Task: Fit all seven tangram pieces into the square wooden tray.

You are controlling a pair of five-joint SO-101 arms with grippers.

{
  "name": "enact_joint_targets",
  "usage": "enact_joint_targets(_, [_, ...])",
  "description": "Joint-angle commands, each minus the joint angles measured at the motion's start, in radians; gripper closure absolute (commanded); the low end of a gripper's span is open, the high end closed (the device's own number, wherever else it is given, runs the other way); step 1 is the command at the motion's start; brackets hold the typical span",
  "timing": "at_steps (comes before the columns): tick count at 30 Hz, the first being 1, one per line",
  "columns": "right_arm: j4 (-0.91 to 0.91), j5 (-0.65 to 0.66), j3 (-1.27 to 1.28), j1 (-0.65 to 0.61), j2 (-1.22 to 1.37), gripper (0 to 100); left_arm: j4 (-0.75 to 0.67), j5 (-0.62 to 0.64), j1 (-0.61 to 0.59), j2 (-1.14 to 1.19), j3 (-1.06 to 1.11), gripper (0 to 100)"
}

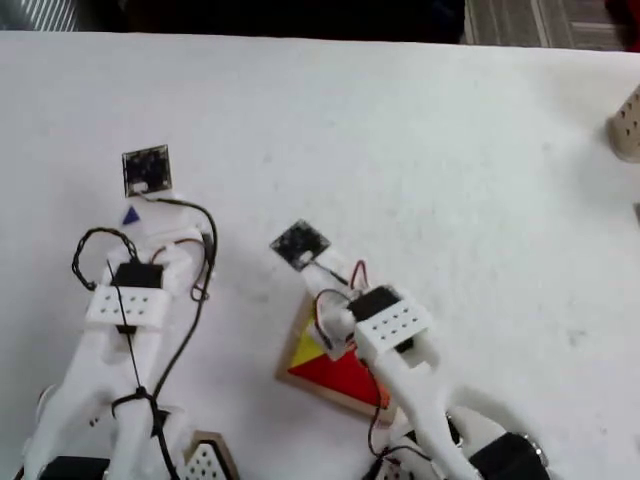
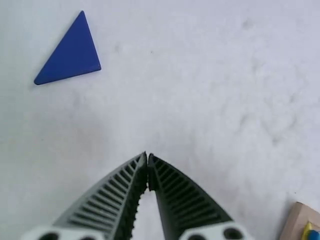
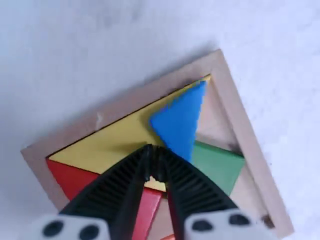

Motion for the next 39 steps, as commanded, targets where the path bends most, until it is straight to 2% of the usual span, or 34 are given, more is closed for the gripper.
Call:
enact_joint_targets(1, [0.002, -0.008, -0.051, 0.093, 0.013, 98.1, -0.021, 0.002, 0.012, -0.027, -0.005, 97])
enact_joint_targets(12, [-0.004, -0.006, -0.054, 0.199, -0.031, 98.1, -0.018, 0.002, 0.012, -0.027, -0.005, 97])
enact_joint_targets(18, [0.001, -0.021, -0.077, 0.15, -0.035, 98.1, -0.018, 0.002, 0.012, -0.027, -0.005, 97])
enact_joint_targets(20, [0.008, -0.071, -0.103, 0.128, -0.035, 98.1, -0.02, 0.002, 0.012, -0.027, -0.005, 97])
enact_joint_targets(26, [0.12, -0.129, -0.207, 0.111, -0.033, 98.1, -0.021, 0.002, 0.021, -0.027, -0.006, 97])
enact_joint_targets(33, [0.058, -0.129, -0.204, -0.016, -0.022, 98.1, -0.021, 0.002, 0.05, -0.027, -0.005, 97])
enact_joint_targets(39, [-0.203, -0.124, -0.06, -0.064, -0.022, 98.1, -0.023, 0.002, 0.045, -0.025, -0.005, 97])
